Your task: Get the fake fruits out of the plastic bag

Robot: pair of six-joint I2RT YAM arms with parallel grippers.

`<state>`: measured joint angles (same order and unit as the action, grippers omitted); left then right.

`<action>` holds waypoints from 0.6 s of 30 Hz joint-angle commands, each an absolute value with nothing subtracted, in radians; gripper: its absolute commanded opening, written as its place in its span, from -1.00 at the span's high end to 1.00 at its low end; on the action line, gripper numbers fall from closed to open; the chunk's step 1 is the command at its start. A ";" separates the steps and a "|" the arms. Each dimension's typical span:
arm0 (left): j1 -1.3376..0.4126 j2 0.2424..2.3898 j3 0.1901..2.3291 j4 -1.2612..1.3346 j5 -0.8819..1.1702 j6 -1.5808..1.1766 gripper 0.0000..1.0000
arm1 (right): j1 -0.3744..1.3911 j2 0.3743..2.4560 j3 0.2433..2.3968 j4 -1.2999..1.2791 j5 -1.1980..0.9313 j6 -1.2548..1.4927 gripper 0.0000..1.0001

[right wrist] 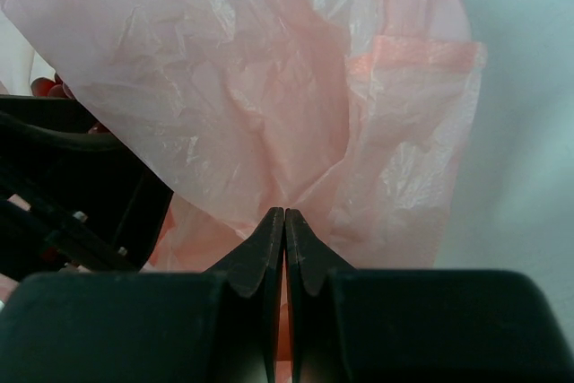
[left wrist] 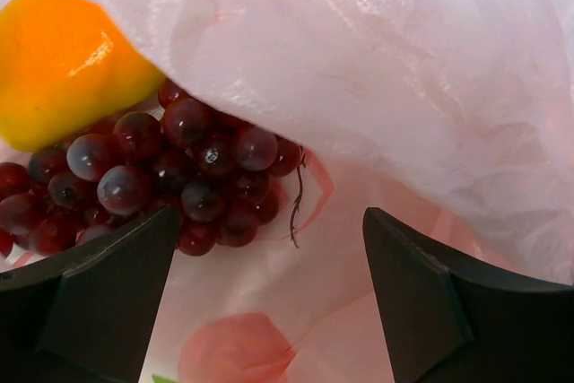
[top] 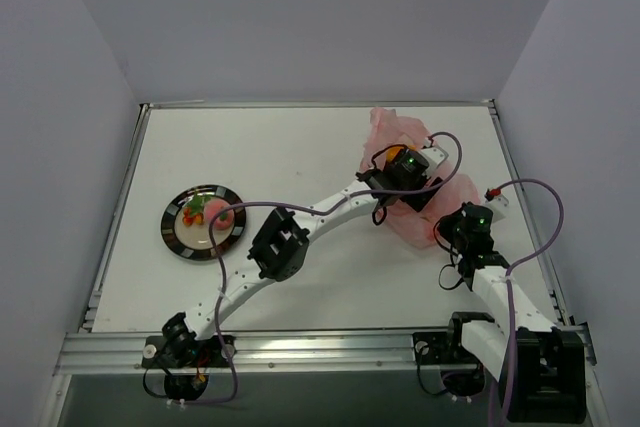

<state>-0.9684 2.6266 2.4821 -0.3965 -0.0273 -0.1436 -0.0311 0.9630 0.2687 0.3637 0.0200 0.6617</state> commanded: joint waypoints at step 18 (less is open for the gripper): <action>-0.950 2.491 2.264 -0.111 -0.060 -0.224 0.95 | -0.020 0.956 0.264 0.394 0.026 0.653 1.00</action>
